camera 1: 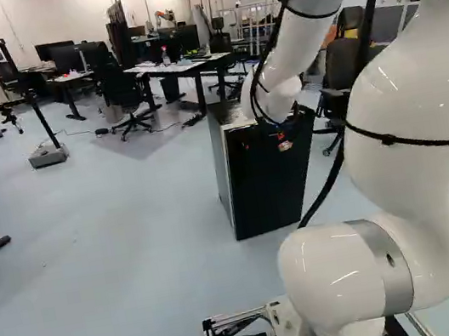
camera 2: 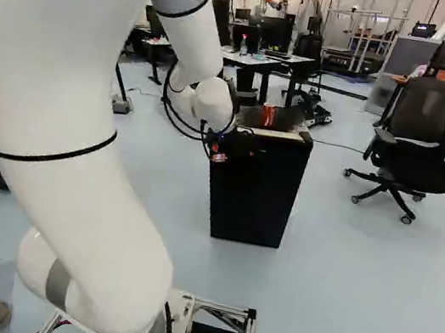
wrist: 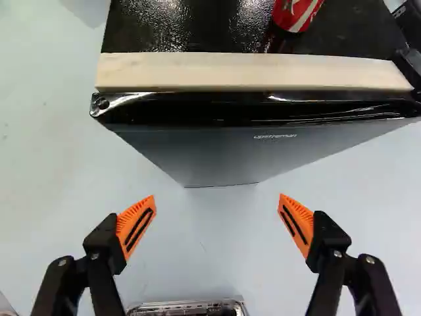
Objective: Grab a drink from the fridge
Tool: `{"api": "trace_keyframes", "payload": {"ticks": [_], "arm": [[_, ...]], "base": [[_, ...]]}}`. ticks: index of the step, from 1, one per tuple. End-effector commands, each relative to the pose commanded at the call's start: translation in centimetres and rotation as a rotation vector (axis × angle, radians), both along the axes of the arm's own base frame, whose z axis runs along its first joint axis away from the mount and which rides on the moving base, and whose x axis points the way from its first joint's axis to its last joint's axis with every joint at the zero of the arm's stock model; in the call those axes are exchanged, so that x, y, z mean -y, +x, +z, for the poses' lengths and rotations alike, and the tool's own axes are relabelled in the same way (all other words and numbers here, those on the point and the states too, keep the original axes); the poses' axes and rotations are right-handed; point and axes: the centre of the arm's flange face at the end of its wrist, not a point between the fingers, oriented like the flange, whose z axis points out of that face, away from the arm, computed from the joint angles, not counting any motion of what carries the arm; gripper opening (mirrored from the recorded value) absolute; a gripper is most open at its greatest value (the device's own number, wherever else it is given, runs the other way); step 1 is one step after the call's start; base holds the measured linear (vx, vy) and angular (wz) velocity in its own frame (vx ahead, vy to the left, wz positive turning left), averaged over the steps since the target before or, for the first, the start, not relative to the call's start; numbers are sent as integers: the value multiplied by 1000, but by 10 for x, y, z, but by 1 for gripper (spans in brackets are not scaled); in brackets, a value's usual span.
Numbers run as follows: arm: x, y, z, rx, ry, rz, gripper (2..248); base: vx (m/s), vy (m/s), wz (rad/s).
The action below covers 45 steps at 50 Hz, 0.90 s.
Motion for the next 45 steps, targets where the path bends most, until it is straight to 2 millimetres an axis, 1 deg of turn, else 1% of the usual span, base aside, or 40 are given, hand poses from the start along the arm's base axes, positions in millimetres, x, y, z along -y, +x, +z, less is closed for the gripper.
{"api": "trace_keyframes", "payload": {"ticks": [19,24,45], "arm": [[5,-30,7,119,14,-50,247],[7,-35,9,156,16,-65,247],[9,-27,19,320,7,-67,247]], "base": [[0,0,0],[0,0,0],[0,0,0]]}}
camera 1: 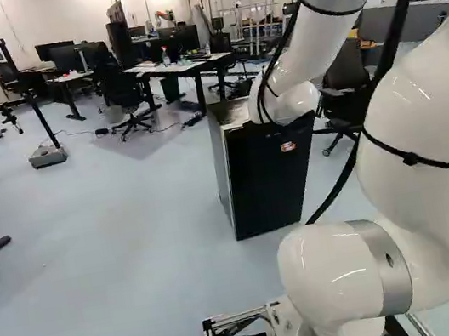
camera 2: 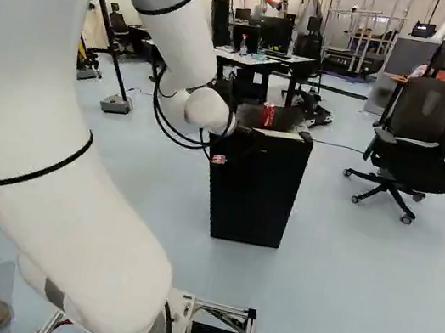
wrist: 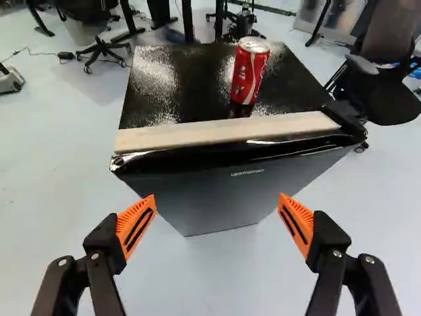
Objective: Grab a drink from the fridge
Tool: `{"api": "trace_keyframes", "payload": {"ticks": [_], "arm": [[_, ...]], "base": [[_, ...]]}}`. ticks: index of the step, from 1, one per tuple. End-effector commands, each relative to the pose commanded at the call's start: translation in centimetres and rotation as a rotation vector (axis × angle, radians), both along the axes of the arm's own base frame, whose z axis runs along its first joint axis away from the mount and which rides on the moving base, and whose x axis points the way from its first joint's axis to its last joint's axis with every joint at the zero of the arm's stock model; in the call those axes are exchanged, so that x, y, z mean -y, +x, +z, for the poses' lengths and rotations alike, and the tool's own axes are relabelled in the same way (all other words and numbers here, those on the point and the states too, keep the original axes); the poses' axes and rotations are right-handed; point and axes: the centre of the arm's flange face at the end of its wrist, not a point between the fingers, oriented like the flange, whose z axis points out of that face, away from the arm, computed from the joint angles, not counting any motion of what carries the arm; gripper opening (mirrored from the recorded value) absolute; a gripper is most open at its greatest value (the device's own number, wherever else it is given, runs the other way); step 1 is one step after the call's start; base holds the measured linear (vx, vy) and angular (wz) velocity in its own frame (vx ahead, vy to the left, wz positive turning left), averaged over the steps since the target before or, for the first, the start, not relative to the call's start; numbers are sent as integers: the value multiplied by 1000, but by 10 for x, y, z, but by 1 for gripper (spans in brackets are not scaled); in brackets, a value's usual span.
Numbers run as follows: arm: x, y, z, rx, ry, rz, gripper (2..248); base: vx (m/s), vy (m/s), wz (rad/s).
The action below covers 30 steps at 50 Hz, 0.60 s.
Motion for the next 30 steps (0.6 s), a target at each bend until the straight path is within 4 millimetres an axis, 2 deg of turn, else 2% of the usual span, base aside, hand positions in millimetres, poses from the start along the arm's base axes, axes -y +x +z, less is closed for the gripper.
{"api": "trace_keyframes", "payload": {"ticks": [30], "arm": [[2,18,-11,179,-18,11,247]], "base": [[0,0,0]]}}
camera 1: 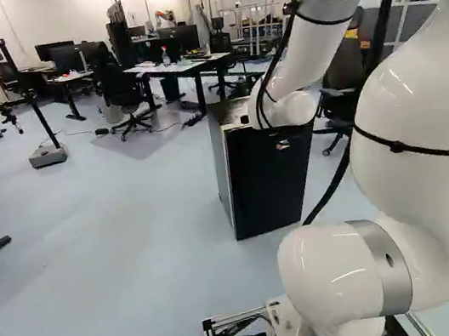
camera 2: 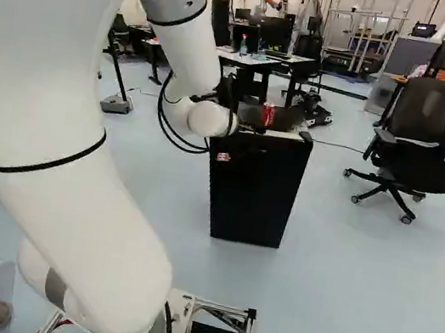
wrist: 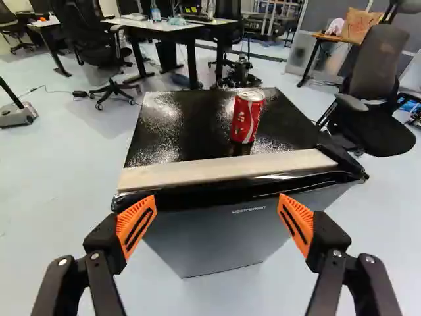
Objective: Grab a drink from the fridge
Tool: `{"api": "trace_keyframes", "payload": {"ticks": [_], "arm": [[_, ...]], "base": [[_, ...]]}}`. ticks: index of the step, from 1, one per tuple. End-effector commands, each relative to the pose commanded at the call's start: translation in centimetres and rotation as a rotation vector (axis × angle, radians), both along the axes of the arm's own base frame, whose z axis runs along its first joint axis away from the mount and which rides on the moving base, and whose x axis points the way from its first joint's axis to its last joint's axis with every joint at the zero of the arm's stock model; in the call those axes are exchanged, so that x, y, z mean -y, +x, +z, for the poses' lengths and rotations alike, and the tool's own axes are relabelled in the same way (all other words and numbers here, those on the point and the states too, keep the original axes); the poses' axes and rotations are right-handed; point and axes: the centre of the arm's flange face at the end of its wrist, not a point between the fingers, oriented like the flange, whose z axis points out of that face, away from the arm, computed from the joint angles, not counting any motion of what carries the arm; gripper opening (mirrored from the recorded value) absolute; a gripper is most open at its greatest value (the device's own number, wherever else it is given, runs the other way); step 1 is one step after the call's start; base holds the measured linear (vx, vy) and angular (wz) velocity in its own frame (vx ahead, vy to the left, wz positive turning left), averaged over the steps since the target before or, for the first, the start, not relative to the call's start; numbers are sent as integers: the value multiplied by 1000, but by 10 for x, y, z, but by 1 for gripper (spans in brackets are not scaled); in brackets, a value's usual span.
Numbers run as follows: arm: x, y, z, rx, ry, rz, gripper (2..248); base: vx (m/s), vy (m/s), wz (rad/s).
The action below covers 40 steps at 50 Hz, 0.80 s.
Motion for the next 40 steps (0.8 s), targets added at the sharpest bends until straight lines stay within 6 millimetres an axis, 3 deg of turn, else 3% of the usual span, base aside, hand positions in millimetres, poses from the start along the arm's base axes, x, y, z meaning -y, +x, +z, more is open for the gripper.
{"api": "trace_keyframes", "payload": {"ticks": [40], "arm": [[7,27,-22,159,-13,4,247]], "base": [[0,0,0]]}}
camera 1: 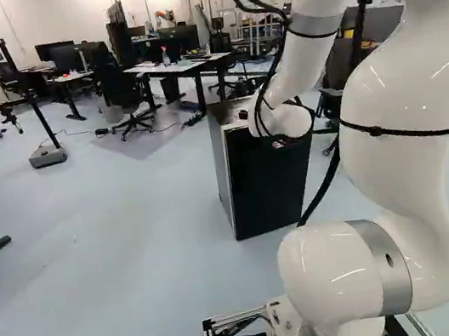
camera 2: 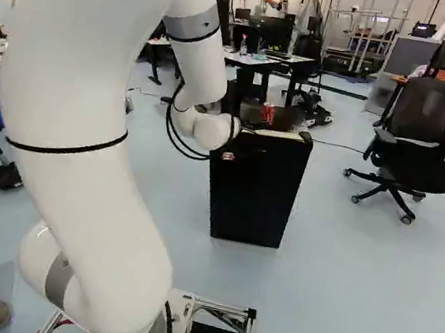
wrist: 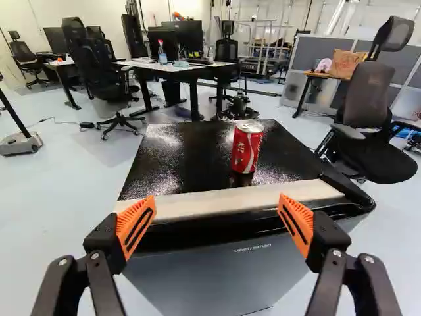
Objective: Grab a drink from the fridge
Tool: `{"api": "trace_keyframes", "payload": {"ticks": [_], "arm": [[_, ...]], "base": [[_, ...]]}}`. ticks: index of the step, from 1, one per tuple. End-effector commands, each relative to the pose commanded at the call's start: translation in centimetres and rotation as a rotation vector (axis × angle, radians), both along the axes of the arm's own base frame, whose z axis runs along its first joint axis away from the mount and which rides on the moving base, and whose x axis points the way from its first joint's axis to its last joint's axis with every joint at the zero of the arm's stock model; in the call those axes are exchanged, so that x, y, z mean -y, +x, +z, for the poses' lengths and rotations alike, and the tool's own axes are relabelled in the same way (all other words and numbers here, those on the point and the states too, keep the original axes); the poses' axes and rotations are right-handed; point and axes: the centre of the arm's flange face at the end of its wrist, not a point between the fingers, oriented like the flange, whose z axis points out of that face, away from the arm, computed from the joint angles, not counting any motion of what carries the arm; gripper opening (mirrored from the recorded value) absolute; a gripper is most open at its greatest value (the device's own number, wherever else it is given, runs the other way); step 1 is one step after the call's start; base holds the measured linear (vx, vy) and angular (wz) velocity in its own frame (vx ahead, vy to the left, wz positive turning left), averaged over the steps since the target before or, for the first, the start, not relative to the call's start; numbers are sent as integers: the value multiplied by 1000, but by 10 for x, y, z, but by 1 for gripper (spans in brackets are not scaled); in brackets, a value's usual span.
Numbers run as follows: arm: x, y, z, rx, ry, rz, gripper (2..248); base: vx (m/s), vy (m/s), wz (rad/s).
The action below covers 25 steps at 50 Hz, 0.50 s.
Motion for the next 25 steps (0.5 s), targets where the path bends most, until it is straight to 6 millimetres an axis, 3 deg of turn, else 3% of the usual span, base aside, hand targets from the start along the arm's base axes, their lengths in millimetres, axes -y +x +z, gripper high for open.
{"api": "trace_keyframes", "payload": {"ticks": [25], "arm": [[13,24,-20,53,-4,-12,247]], "base": [[0,0,0]]}}
